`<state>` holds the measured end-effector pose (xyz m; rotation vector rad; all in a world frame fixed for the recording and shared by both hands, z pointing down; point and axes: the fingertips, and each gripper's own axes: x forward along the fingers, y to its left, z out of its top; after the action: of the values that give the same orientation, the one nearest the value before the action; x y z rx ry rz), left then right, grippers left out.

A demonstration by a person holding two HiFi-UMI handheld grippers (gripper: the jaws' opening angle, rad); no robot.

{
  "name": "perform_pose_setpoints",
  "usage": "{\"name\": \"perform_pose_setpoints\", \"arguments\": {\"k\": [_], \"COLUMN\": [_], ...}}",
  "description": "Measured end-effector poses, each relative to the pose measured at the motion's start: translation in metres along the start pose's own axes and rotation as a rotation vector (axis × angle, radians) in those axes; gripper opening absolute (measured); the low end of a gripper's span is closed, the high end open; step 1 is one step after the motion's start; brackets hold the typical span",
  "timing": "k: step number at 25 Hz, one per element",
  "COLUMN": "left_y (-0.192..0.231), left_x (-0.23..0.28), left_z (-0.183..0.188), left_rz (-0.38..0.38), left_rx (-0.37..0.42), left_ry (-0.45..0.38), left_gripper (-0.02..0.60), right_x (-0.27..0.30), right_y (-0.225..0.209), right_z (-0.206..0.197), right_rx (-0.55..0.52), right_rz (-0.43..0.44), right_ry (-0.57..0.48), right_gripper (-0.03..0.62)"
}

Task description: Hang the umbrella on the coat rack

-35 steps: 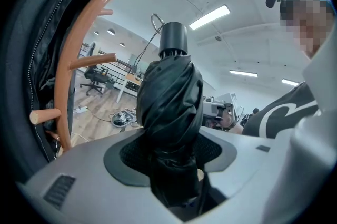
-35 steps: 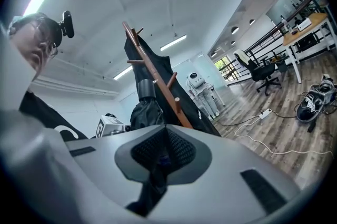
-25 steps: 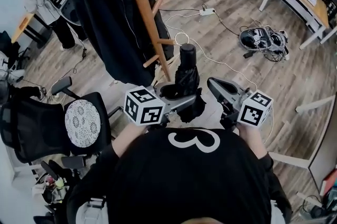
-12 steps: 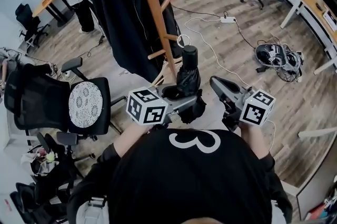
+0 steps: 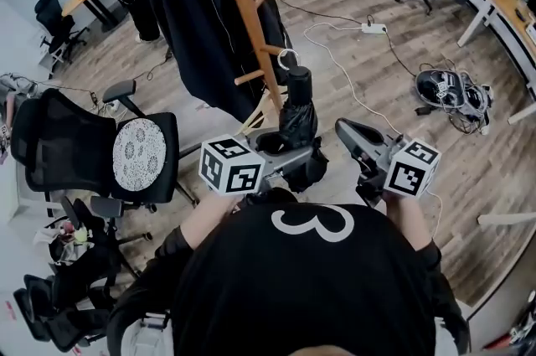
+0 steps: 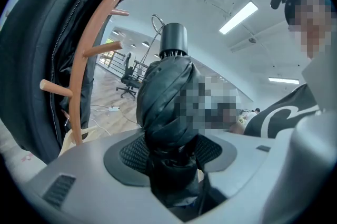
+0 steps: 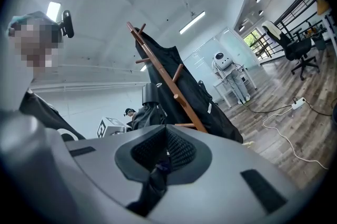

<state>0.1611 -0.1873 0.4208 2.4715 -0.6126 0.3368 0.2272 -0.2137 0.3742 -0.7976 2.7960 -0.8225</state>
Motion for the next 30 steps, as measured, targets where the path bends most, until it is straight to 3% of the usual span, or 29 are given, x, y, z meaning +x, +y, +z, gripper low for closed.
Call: {"name": "perform_pose_setpoints", "arguments": {"k": [30], "left_y": [0.064], "left_x": [0.017], "left_z": [-0.012], "left_rz": [-0.031], "left_rx": [-0.076], "left_ry": [0.031], "left_gripper": [0.249], "right_x": [0.029], "right_y": [-0.045], "right_z": [-0.029], "right_rx": [0.085], "right_rz": [-0.091], "right_ry": [0.071], "right_gripper": [0.026]}}
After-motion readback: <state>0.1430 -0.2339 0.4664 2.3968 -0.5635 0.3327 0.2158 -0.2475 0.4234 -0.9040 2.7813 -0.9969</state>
